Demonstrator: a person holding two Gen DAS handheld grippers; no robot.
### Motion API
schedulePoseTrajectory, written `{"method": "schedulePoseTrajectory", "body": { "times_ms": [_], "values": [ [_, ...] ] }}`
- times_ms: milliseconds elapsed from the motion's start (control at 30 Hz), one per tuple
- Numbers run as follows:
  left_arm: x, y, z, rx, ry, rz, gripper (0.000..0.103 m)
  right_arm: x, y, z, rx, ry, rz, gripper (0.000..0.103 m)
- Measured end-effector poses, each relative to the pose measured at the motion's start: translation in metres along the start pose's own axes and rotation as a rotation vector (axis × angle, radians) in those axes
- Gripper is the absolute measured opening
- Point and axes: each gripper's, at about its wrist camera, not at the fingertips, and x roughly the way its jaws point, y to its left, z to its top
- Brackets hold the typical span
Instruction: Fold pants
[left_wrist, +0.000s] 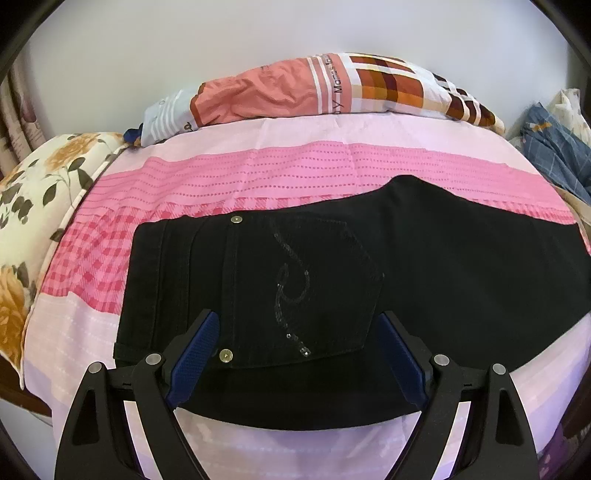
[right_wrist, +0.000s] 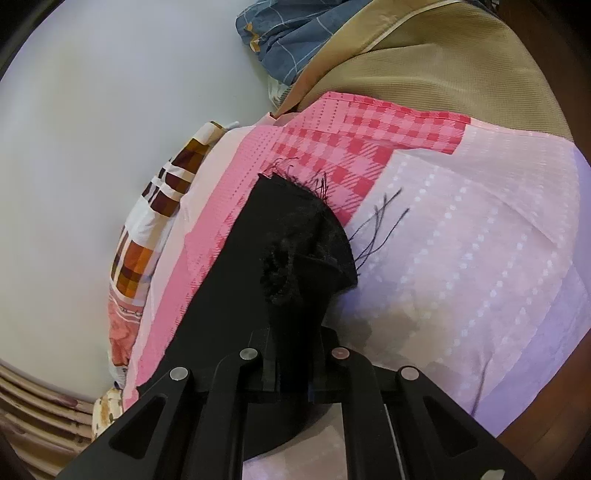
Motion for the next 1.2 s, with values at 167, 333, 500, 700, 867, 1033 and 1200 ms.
{"method": "schedulePoseTrajectory", "body": {
  "times_ms": [167,333,500,700,867,1033,1200],
  "values": [
    [0.000,0.003,0.000,-0.003,-0.005,-0.003,0.087,-0.003,0.006,0.001,0.010,-0.006,0.020,0.008],
    [0.004,0.007,0.000,-0.016,0.010,-0.008,0.087,-0.006,0.016,0.000,0.011,-0.011,0.053,0.008],
    [0.005,0.007,-0.001,-0.015,0.014,-0.009,0.087,-0.006,0.028,0.000,0.003,-0.006,0.084,0.008],
    [0.004,0.004,-0.001,-0.005,0.011,-0.008,0.087,-0.007,0.051,-0.006,-0.023,0.013,0.124,0.008],
    [0.004,0.004,-0.001,-0.007,0.011,-0.008,0.087,-0.001,0.082,-0.020,-0.068,0.051,0.171,0.009],
    [0.004,0.004,-0.002,-0.008,0.012,-0.010,0.087,0.017,0.113,-0.046,-0.108,0.130,0.214,0.009],
    [0.005,0.003,-0.004,-0.004,0.016,-0.010,0.087,0.038,0.135,-0.073,-0.121,0.205,0.254,0.009]
  ]
}}
